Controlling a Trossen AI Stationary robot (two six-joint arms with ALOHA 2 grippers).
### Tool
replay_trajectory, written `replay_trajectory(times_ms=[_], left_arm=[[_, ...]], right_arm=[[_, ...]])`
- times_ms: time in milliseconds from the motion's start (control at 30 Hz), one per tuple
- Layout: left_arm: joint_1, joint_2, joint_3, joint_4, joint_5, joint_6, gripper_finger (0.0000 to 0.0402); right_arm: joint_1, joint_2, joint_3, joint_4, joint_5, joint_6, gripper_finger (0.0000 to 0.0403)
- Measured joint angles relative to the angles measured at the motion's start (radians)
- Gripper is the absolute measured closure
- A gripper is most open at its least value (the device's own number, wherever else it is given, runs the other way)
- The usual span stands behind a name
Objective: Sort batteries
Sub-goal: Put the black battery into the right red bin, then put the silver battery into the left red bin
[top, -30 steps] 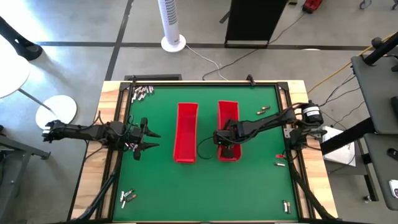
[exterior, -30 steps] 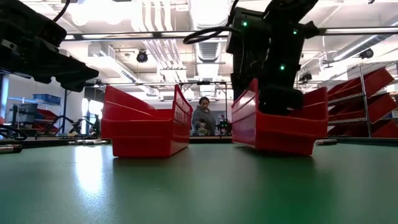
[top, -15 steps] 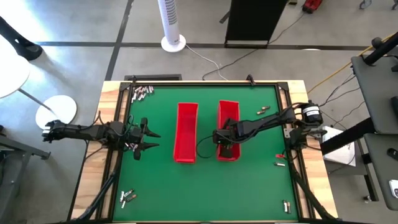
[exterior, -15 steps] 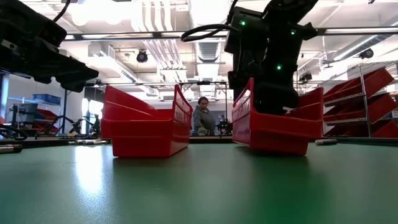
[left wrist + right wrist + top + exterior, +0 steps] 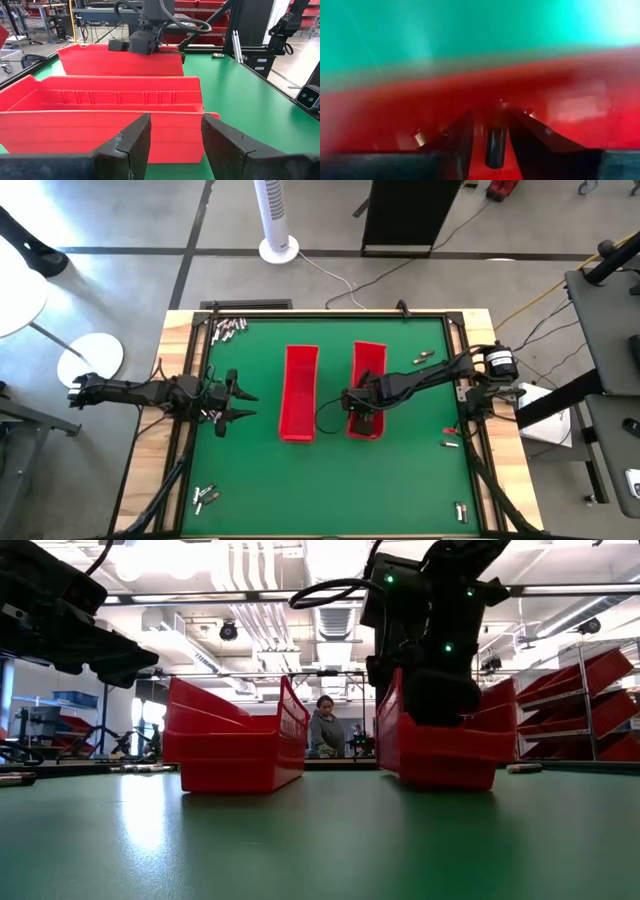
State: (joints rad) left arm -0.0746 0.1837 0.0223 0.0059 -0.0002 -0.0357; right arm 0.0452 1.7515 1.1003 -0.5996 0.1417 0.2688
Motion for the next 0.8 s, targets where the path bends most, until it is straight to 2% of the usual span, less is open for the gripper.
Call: replay_trajectory(times_ms=[233, 433, 800], left_arm=[[0.000, 0.000, 0.000, 0.000, 0.000, 0.000, 0.0247], [0.000, 0.000, 0.000, 0.000, 0.000, 0.000, 0.0247], [0.000, 0.000, 0.000, 0.000, 0.000, 0.000, 0.0247]], right_arm=[[0.003, -0.010, 0.112, -0.083, 0.011, -0.046, 0.0253], [0.032, -0.032, 0.222, -0.174, 0.019, -0.079, 0.0246], [0.164, -0.042, 0.219, -0.349, 0.015, -0.073, 0.0264]])
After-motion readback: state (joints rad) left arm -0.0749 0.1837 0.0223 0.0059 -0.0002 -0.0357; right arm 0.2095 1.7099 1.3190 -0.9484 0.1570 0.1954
